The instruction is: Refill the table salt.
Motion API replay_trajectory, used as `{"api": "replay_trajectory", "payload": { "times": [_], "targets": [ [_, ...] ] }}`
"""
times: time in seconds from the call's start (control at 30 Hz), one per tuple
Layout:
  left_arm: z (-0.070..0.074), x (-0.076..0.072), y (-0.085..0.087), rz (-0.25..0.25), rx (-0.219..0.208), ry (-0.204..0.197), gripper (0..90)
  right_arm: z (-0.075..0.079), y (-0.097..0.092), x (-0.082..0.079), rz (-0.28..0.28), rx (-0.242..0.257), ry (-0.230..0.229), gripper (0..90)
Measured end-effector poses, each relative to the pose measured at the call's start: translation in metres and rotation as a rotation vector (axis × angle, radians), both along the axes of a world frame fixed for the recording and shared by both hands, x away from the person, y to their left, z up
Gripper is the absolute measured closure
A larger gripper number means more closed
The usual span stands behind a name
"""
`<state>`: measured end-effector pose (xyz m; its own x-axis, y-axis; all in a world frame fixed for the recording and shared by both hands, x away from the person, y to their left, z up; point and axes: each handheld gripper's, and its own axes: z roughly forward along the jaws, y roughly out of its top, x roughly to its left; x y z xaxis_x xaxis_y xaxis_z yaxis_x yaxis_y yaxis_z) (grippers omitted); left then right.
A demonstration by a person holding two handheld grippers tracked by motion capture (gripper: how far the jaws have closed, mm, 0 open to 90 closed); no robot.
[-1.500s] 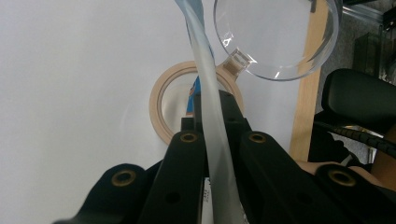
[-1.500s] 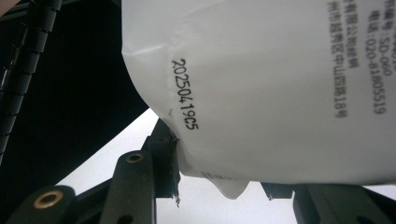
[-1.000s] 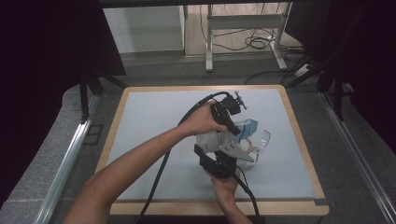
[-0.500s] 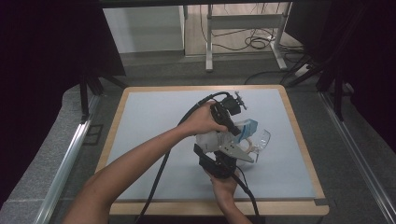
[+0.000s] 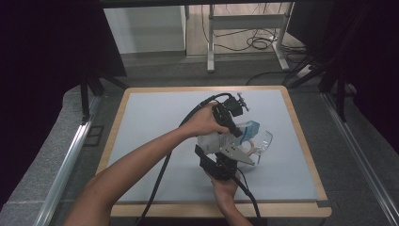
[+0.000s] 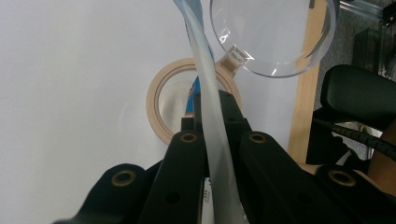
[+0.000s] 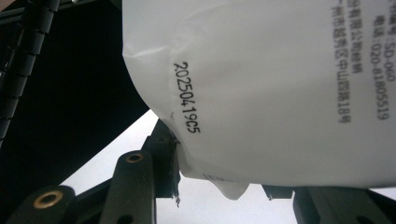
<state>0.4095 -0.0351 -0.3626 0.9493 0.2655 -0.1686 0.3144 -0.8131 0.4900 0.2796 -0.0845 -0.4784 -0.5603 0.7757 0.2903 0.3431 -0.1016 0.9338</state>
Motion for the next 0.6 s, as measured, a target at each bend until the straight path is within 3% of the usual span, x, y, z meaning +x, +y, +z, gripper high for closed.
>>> {"api": "replay_trajectory", "payload": {
  "times": [0.6],
  "targets": [
    [-0.0011,0.0003,-0.0007,0.004,-0.004,0.004,89.9,-0.0008,-0.0005,0.0004,-0.006,0.001,-0.002,56.2]
  ]
}}
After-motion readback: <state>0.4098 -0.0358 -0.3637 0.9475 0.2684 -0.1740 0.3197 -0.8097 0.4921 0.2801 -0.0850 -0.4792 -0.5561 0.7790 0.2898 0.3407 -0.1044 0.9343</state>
